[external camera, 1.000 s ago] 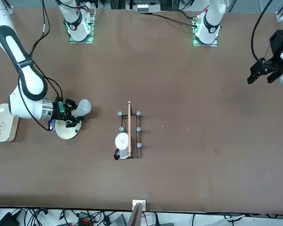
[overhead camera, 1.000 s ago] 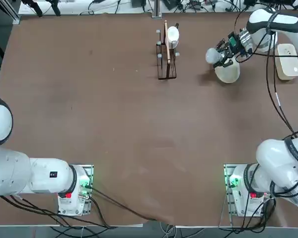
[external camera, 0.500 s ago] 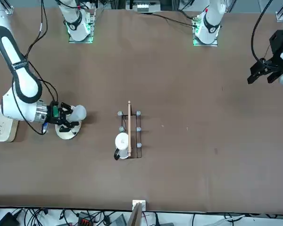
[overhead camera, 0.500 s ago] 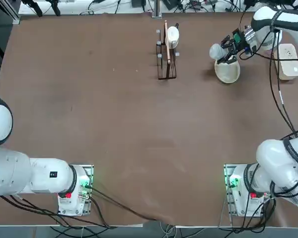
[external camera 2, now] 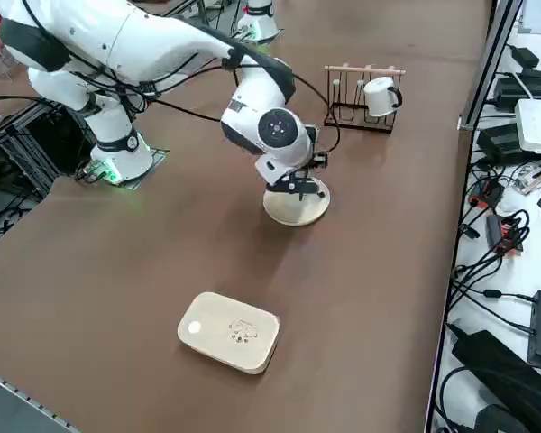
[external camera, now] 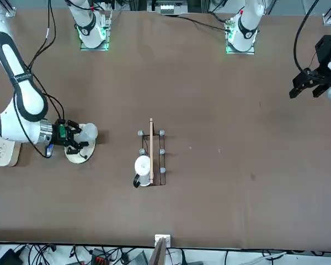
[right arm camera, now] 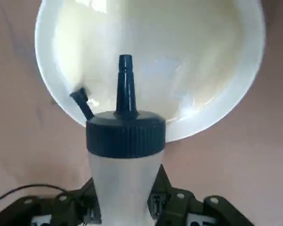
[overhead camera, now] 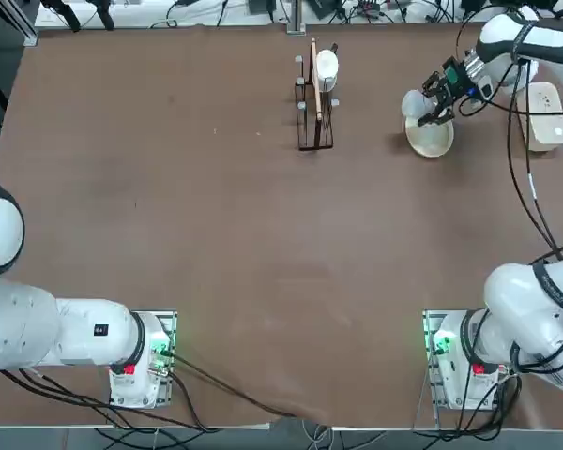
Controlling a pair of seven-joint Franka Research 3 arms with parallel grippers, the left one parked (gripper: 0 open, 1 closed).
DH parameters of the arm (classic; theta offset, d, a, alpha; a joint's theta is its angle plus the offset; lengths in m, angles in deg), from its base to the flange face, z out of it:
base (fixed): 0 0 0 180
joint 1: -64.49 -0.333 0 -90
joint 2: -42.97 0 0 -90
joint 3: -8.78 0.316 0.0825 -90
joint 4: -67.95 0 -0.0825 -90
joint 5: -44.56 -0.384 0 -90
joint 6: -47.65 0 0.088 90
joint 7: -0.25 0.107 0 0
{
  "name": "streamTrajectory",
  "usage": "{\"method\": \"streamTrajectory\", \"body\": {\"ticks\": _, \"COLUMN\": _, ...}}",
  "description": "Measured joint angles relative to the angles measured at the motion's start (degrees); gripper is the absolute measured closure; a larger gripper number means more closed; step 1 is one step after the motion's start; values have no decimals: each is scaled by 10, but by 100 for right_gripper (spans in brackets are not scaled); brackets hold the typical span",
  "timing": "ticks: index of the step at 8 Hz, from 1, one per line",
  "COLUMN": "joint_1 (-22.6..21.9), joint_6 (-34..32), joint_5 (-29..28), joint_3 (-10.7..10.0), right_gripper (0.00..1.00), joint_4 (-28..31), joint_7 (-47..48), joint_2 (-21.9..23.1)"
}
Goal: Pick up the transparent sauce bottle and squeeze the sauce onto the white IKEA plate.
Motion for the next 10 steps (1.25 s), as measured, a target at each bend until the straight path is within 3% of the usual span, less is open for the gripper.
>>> {"method": "streamTrajectory", "body": {"ticks": 6, "joint_1": -82, "joint_6": -120, "joint_5": 172, "joint_3": 3, "right_gripper": 59, "joint_4": -102, "joint_7": 159, "joint_2": 1}}
{"method": "streamTrajectory", "body": {"ticks": 10, "joint_1": -118, "joint_6": -157, "joint_5": 243, "joint_3": 3, "right_gripper": 59, "joint_4": -116, "joint_7": 239, "joint_2": 2}}
